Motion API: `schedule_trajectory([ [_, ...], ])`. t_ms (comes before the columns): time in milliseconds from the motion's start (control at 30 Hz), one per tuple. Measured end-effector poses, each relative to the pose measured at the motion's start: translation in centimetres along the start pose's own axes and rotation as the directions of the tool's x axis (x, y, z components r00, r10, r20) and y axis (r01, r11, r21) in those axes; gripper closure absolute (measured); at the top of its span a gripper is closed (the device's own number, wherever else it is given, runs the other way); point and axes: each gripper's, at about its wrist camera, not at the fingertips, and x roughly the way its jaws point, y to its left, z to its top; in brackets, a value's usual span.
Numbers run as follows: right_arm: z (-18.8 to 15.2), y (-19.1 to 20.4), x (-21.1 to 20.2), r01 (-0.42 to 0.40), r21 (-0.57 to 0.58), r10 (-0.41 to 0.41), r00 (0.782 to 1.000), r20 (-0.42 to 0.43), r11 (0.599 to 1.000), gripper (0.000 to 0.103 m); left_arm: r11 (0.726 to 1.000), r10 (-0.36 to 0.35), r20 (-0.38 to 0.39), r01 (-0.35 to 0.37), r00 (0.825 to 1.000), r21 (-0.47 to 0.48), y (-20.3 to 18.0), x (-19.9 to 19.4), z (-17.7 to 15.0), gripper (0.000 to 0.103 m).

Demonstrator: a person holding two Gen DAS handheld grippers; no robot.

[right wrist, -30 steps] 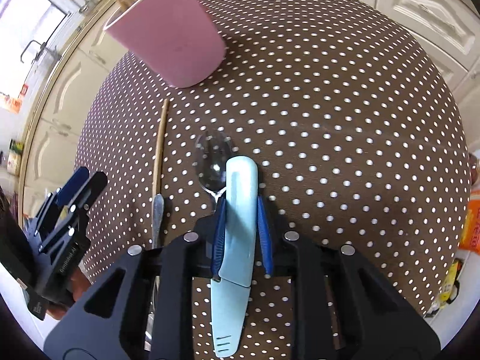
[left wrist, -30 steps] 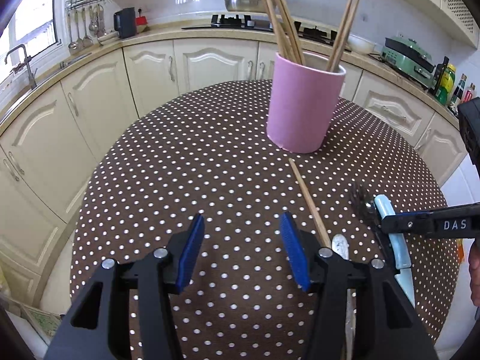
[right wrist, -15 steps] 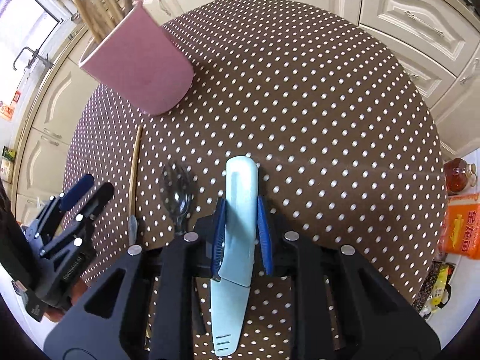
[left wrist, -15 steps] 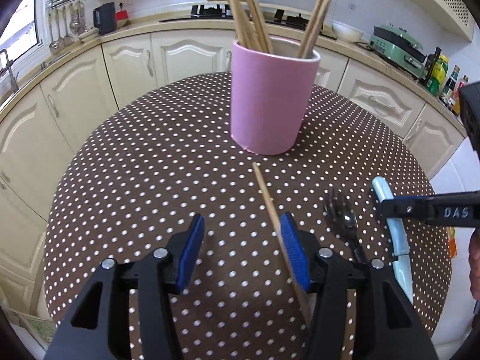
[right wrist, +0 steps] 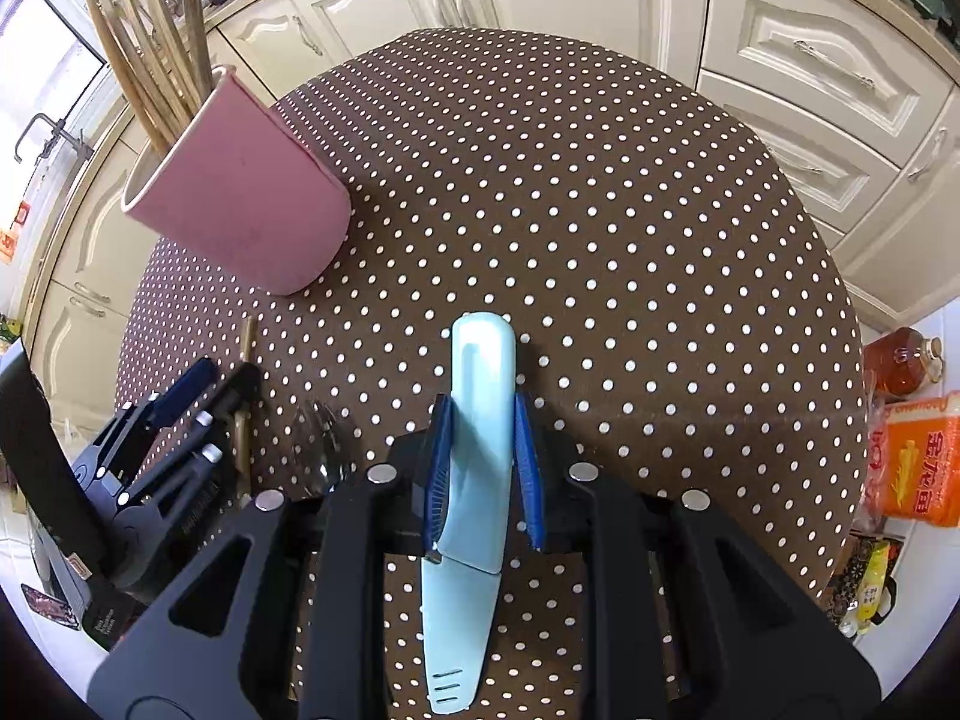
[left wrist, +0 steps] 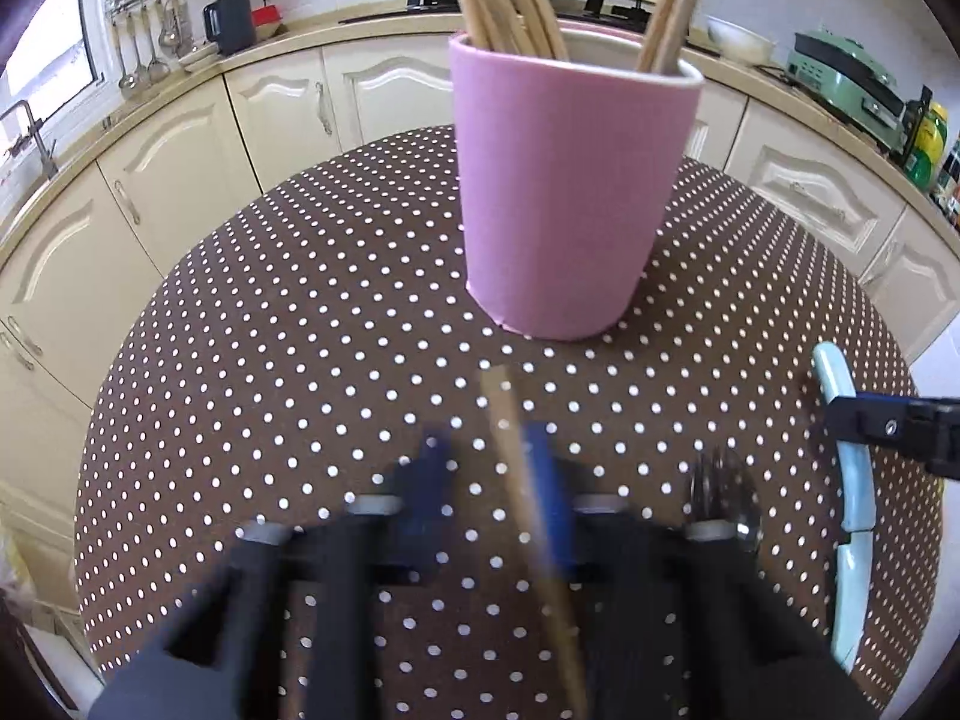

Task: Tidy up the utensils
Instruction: 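Close the right tool on the light-blue knife handle while the left tool grasps a chopstick, then lift the knife upright with the right tool while the left tool carries the chopstick over the cup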

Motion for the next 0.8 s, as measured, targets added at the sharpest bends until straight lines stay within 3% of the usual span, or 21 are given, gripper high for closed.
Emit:
schedule_trajectory([
  [100, 0.0, 0.6, 0.1, 0.001, -0.002, -0.001, 1.000, 0.002, 1.000, 0.082, 0.998, -0.051, -0.019, 0.050, 0.999, -0.049, 1.3, 0.0, 0.4, 0.095],
  [433, -0.7, 2.1, -2.9, -0.012, -0.012, 0.013, 0.998, 0.054, 1.000, 0.082, 0.996, -0.058, 0.062, 0.061, 0.996, -0.060, 2.4, -3.3, -0.4, 0.095],
  [800, -1.4, 3.2, -5.8, -0.011, -0.026, 0.014, 0.994, 0.106, 1.000, 0.082, 0.997, -0.040, 0.161, 0.051, 0.986, -0.061, 2.8, -7.5, 1.5, 0.096],
])
